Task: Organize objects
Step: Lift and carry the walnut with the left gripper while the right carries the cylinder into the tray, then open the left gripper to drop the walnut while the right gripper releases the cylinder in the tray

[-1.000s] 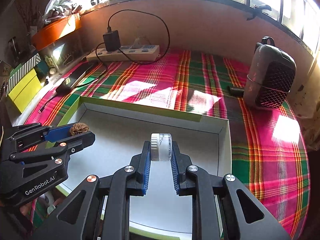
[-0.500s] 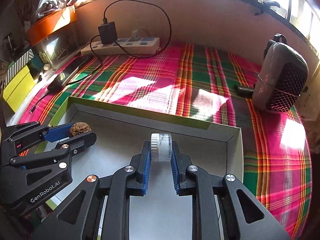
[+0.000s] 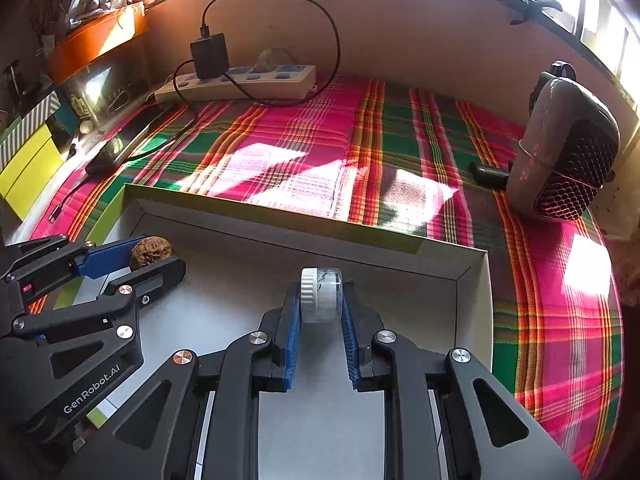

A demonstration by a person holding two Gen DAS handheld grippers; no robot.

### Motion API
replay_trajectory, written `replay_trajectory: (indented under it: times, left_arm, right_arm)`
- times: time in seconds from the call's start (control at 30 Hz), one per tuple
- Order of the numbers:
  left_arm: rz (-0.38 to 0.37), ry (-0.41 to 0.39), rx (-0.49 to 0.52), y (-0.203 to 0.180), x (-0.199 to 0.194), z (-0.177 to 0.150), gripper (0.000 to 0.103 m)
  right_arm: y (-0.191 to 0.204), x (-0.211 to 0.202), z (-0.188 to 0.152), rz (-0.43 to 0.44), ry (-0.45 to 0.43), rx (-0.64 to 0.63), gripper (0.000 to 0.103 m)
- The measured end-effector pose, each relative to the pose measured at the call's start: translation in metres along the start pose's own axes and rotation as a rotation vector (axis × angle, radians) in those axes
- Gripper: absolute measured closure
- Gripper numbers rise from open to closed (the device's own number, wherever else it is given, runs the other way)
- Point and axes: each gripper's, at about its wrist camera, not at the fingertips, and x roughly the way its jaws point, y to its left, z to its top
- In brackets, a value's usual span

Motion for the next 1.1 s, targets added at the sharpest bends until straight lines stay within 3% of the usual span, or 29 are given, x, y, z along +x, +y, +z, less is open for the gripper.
replay_trajectory:
  times: [0.13,0.3,0.57,1.1]
  left_arm:
    - [0.007,0.003,0.007,-0.001,0.001,0.0,0.075]
    - [-0.013,-0.002,-0.025,0.002,0.0,0.001,0.075]
    - [-0.023,-0.007,-0.048,0.006,-0.005,-0.001,0.074]
    - [-0.028,-0.059,-0.069,0.013,-0.032,-0.007,0.071]
  right_arm:
    - [-0.002,0.002,-0.001,-0.008,0.005,0.007,0.081]
    - [-0.002,0.001,-0.002,-0.012,0.006,0.008,0.067]
    - [-0.002,-0.002,-0.003,-0.018,-0.005,0.021,0.059]
    - [-0.006,-0.028,-0.007,-0.028,-0.055,0.046,0.058]
